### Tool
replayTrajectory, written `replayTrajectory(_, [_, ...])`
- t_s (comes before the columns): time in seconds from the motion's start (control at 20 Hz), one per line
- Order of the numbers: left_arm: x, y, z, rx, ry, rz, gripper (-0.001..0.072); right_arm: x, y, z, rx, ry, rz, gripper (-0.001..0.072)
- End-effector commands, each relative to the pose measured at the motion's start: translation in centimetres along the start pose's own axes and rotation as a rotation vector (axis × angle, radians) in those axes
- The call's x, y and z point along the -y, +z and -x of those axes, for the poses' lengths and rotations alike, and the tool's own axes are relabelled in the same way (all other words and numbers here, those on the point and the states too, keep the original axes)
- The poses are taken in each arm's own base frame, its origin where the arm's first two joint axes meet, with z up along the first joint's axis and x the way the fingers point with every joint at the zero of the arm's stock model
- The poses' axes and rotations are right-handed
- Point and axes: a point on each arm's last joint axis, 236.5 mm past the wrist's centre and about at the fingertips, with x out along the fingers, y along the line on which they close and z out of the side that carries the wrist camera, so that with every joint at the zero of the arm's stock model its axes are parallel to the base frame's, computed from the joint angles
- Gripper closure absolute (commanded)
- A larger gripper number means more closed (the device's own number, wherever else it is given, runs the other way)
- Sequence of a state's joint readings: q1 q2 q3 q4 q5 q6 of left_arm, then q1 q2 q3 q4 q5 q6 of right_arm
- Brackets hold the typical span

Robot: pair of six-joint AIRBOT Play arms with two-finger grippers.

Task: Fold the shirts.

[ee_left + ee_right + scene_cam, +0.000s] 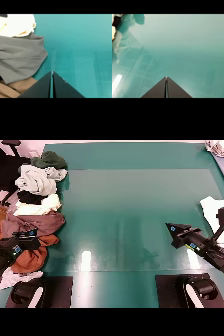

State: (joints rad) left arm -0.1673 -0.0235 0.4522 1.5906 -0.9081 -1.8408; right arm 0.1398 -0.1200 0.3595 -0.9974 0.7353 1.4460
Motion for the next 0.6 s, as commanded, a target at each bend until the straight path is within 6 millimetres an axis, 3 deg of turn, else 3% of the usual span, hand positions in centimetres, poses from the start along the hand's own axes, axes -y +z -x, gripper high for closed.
replayTrajectory(0.0, [0.0,0.0,0.0,0.001,0.001,0.000,0.0651,-0.2,-0.2,0.8,0.042,0.012,0.012,0.0694])
replayTrajectory(0.55, [0.0,0.1,0.0,0.003,0.000,0.000,0.0651,-0.9,-0.6,2.6,0.122,0.044,0.036,0.0693])
